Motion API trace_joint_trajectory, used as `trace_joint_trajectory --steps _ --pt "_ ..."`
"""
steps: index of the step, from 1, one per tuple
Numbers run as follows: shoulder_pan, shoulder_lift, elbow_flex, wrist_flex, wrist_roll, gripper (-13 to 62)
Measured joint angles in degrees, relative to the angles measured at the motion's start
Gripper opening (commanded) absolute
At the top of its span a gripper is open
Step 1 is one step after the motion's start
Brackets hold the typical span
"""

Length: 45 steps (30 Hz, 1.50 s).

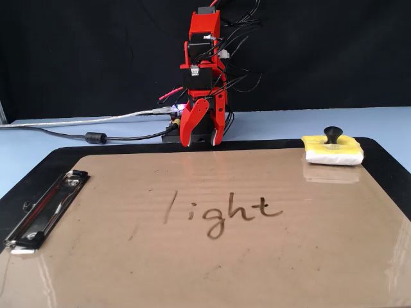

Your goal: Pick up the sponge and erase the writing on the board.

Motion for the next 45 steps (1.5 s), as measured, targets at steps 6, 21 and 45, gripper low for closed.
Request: trace_joint_trajectory --steps 6,21,45 --pt "-11.4 0.0 -6.8 -8.3 -1.7 32.3" --pt "-54.8 -1.5 -6.4 -60.6 -29.6 32.3" --pt "-62.5 -30.5 -10.1 -79.3 -29.8 31.1"
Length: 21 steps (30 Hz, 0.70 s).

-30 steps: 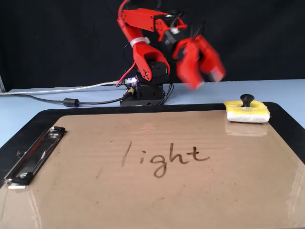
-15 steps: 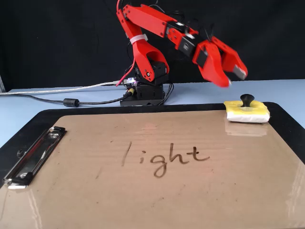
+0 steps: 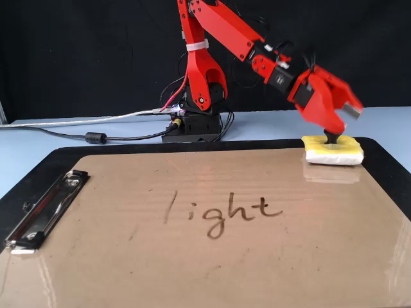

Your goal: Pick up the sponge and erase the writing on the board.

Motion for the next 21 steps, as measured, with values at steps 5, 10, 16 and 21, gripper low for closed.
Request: trace_joint_trajectory --steps 5,10,16,21 --pt "-2.6 0.0 2.1 -0.8 0.2 31.1" --pt "-4.3 0.0 5.1 -0.8 0.9 31.1" --pt "-5.5 -5.7 5.1 -5.0 1.3 31.1" --pt "-5.8 -9.0 5.0 -8.5 4.5 31.1"
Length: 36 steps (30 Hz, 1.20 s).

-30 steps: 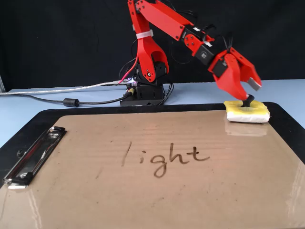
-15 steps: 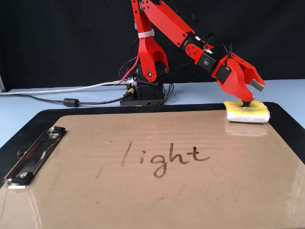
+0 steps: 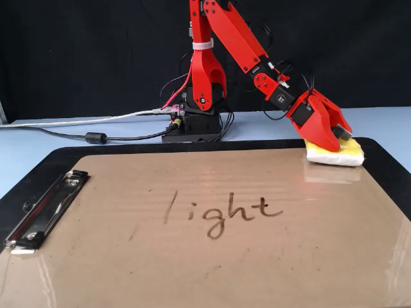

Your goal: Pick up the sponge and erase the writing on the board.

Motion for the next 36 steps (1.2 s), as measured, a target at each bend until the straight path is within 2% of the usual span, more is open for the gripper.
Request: trace_joint_trajectory --steps 3,6,11,16,30,36 --pt "0.1 -1.1 -0.1 -0.4 1.2 29.1" --pt "0.1 -1.1 0.6 -0.8 1.8 19.6" --pt "0.9 -0.4 4.1 -1.9 4.5 10.1" --pt "1.2 1.4 5.8 -2.5 5.6 -7.5" --pt "3.1 1.2 6.4 -6.9 6.9 -7.7" --pt "8.9 1.8 6.6 -7.3 6.9 -7.7"
